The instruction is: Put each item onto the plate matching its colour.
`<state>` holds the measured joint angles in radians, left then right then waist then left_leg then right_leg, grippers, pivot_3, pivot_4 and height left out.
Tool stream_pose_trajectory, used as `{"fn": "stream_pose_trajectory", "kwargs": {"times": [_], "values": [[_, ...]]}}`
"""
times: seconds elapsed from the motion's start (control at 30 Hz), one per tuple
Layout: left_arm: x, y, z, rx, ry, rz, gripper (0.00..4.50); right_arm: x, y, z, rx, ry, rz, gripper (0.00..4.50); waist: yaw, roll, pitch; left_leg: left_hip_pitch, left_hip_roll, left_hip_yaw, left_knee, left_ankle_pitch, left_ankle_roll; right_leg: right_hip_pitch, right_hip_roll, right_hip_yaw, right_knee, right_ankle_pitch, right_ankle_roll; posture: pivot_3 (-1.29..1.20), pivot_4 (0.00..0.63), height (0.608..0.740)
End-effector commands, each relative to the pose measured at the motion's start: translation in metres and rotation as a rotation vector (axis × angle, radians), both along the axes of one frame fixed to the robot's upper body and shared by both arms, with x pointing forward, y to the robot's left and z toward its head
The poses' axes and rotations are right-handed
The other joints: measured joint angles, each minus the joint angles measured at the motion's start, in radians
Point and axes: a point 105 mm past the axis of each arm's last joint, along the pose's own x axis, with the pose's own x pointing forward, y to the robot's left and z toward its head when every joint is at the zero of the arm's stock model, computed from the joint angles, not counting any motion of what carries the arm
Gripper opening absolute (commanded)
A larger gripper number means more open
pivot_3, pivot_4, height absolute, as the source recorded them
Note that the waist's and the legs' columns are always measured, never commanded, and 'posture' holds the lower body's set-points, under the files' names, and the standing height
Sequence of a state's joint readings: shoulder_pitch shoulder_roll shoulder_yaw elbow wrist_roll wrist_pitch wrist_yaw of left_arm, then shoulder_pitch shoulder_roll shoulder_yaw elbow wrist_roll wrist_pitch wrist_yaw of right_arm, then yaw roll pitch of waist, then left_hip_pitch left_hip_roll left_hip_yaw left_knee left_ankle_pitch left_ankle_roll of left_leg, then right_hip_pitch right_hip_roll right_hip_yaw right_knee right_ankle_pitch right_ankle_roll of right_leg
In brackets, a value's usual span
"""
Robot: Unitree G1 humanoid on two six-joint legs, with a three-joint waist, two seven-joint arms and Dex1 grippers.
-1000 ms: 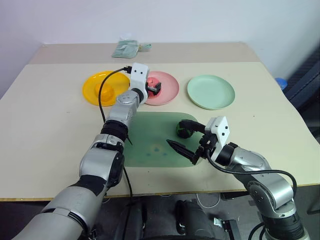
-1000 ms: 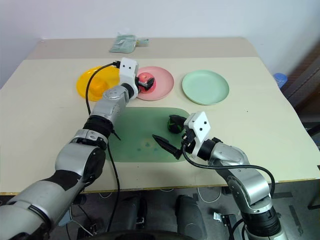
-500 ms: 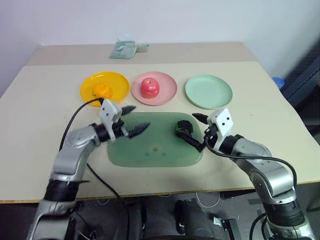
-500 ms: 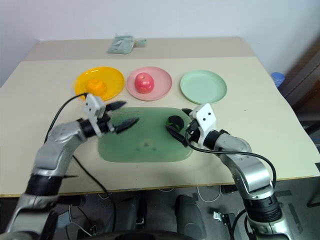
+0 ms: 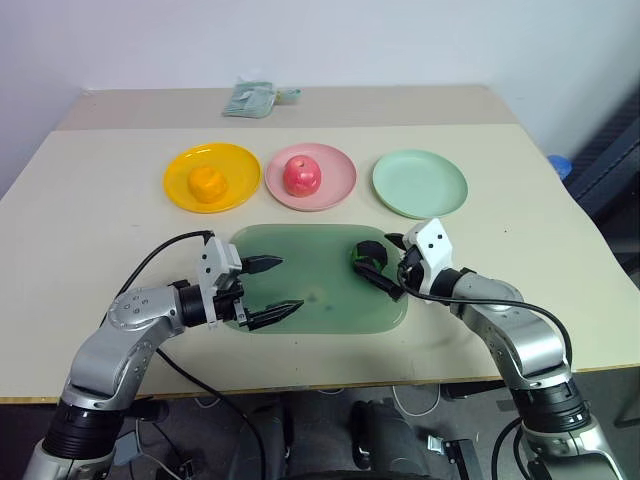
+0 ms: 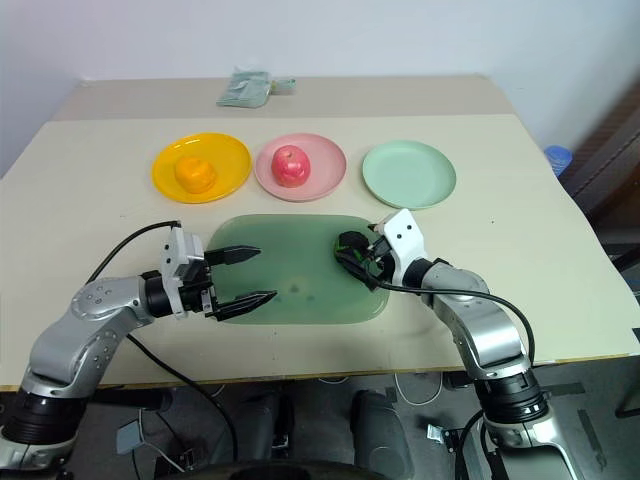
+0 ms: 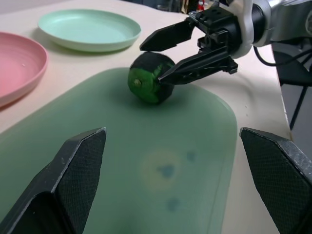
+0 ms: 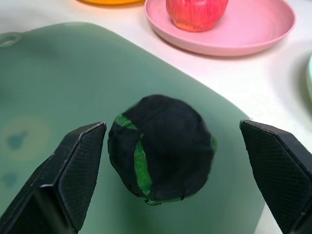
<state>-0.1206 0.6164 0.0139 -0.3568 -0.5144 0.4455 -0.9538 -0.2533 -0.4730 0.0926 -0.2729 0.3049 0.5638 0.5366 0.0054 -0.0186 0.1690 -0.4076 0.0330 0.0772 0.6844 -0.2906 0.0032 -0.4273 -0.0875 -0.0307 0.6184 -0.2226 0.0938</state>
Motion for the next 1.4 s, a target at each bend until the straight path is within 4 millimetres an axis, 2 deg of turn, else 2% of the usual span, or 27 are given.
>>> {"fn": "stream_pose_trajectory", "kwargs": {"times": [0.03,0.13,0.2,0.43,0.57,0.63,0.7,0.9,1.0,1.03,1.1,1.17,1.33,1.4], "values": [[-0.003,-0.004,0.004,-0.009,-0.02,-0.018,4.48,-0.001,0.004,0.007,0.013,-0.024,0.016,4.5,0.0,0.0,0.0,0.0,0.0,0.0,0.0,0.0,0.0,0.0,0.0,0.0,0.0,0.0,0.0,0.0,0.15,0.74],[-0.003,-0.006,0.002,-0.008,-0.02,-0.018,4.5,-0.002,0.004,0.005,0.009,-0.014,0.014,3.74,0.0,0.0,0.0,0.0,0.0,0.0,0.0,0.0,0.0,0.0,0.0,0.0,0.0,0.0,0.0,0.0,0.15,0.74],[-0.002,-0.007,0.002,-0.008,-0.022,-0.017,4.5,-0.002,0.004,0.004,0.005,-0.013,0.008,2.81,0.0,0.0,0.0,0.0,0.0,0.0,0.0,0.0,0.0,0.0,0.0,0.0,0.0,0.0,0.0,0.0,0.15,0.74],[0.0,-0.009,0.001,-0.002,-0.027,-0.007,4.5,0.0,0.004,0.01,0.017,-0.033,-0.005,2.81,-0.001,0.0,0.0,0.0,0.0,0.0,0.0,0.0,0.0,0.0,0.0,0.0,0.0,0.0,0.0,0.0,0.15,0.74],[0.003,-0.009,0.002,-0.008,-0.042,0.015,4.5,0.015,-0.002,0.043,0.105,-0.143,-0.08,2.81,-0.001,0.0,0.0,0.0,0.0,0.0,0.0,0.0,0.0,0.0,0.0,0.0,0.0,0.0,0.0,0.0,0.15,0.74],[0.004,-0.011,0.004,-0.034,-0.042,0.021,4.5,0.042,-0.02,0.058,0.105,-0.192,-0.238,2.81,-0.004,0.001,0.0,0.0,0.0,0.0,0.0,0.0,0.0,-0.001,0.0,0.0,0.0,0.0,0.0,0.0,0.15,0.74],[0.004,-0.014,0.005,-0.045,-0.041,0.019,4.5,0.063,-0.036,0.064,0.082,-0.218,-0.357,2.81,-0.008,0.001,0.001,0.0,0.0,0.0,0.0,0.0,0.0,-0.001,0.0,0.0,0.0,0.0,0.0,0.0,0.15,0.74],[0.001,-0.02,0.002,-0.057,-0.039,0.016,4.5,0.105,-0.06,0.063,0.097,-0.193,-0.521,2.81,-0.018,0.002,0.001,-0.001,0.0,0.001,-0.001,0.0,0.0,-0.001,0.0,0.0,0.0,0.002,0.003,0.0,0.15,0.74],[0.001,-0.022,0.003,-0.061,-0.043,0.023,4.5,0.117,-0.065,0.059,0.091,-0.18,-0.534,2.81,-0.022,0.002,0.001,-0.001,0.0,0.001,-0.001,0.0,0.0,-0.001,0.0,0.0,0.0,0.002,0.003,0.0,0.15,0.74],[0.001,-0.021,0.003,-0.063,-0.046,0.029,4.5,0.12,-0.066,0.059,0.103,-0.179,-0.535,3.05,-0.022,0.002,0.001,0.0,0.0,0.001,-0.001,0.0,0.0,-0.001,0.001,0.0,0.0,0.002,0.003,0.0,0.15,0.74],[0.0,-0.02,0.004,-0.065,-0.051,0.042,4.5,0.123,-0.067,0.063,0.134,-0.189,-0.539,3.61,-0.023,0.003,0.001,-0.001,0.0,0.001,-0.001,0.0,0.0,-0.001,0.001,0.0,0.0,0.002,0.003,0.0,0.15,0.74],[0.001,-0.018,0.004,-0.066,-0.057,0.064,4.5,0.122,-0.066,0.069,0.151,-0.219,-0.523,4.42,-0.023,0.003,0.002,-0.001,0.0,0.001,-0.001,0.0,0.0,-0.001,0.001,0.0,0.0,0.002,0.003,0.0,0.15,0.74],[0.008,-0.005,0.005,-0.059,-0.094,0.162,4.5,0.106,-0.049,0.084,0.119,-0.351,-0.384,4.47,-0.022,0.003,0.002,-0.001,0.001,0.001,-0.001,0.0,0.0,-0.001,0.0,0.0,0.0,0.002,0.003,0.0,0.15,0.74],[0.019,0.016,0.007,-0.048,-0.121,0.281,4.5,0.086,-0.038,0.086,0.133,-0.372,-0.234,4.47,-0.018,0.003,0.002,-0.001,0.001,0.001,-0.001,0.0,0.0,-0.001,0.0,0.0,0.0,0.002,0.004,0.0,0.15,0.74]]}}
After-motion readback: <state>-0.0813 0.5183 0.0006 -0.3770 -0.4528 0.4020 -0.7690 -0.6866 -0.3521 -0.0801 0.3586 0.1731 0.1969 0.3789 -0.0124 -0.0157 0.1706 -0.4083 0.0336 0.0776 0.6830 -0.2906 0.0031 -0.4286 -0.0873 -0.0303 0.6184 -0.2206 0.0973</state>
